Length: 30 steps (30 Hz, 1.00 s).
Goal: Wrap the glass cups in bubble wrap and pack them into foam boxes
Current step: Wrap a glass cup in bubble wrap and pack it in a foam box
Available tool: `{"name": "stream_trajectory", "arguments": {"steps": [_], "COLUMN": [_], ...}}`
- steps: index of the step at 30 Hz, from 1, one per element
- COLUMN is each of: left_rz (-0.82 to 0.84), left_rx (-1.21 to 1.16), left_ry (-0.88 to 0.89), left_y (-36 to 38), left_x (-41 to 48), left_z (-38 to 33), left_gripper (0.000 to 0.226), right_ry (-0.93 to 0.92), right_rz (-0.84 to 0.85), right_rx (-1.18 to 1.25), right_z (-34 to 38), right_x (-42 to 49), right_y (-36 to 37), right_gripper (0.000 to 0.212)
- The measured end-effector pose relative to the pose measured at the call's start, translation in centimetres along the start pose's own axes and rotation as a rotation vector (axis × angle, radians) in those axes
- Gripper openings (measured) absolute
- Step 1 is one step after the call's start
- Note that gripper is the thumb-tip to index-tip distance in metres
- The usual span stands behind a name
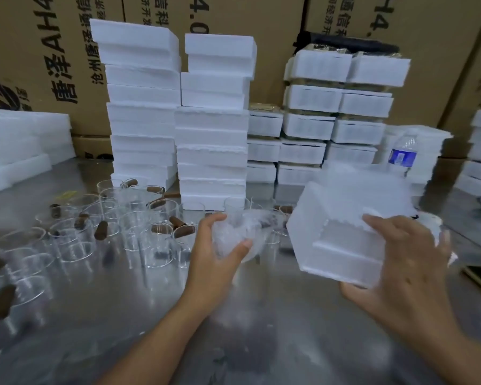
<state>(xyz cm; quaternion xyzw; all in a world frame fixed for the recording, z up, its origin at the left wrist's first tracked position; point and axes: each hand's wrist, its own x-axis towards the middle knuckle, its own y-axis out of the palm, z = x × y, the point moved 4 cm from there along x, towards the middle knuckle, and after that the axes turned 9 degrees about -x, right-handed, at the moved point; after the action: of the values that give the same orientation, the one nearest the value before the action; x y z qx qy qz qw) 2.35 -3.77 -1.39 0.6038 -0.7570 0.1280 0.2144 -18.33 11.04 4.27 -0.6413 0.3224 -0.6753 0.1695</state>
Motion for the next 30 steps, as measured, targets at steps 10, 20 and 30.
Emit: {"name": "stream_trajectory", "arguments": {"steps": [10, 20, 30], "left_rz": [-0.032, -0.088, -0.109], "left_rx": [0.018, 0.048, 0.031], "left_ry": [-0.001, -0.013, 0.079], "left_y": [0.1, 0.4, 0.5], "left_x": [-1.6, -1.8, -2.2], "left_z": [-1.0, -1.6, -4.2], "left_gripper": [0.045, 0.056, 0.038], "right_ry": [-0.08, -0.039, 1.093], "right_rz": [0.139, 0.097, 0.246], "right_rx": [-0.045, 0.02, 0.819], "right_z": [-0.3, -2.0, -5.8], "right_x": [-3.3, -3.5, -3.7], "right_y": [2.6, 1.8, 5.7], "right_gripper": [0.105, 0.077, 0.058]}}
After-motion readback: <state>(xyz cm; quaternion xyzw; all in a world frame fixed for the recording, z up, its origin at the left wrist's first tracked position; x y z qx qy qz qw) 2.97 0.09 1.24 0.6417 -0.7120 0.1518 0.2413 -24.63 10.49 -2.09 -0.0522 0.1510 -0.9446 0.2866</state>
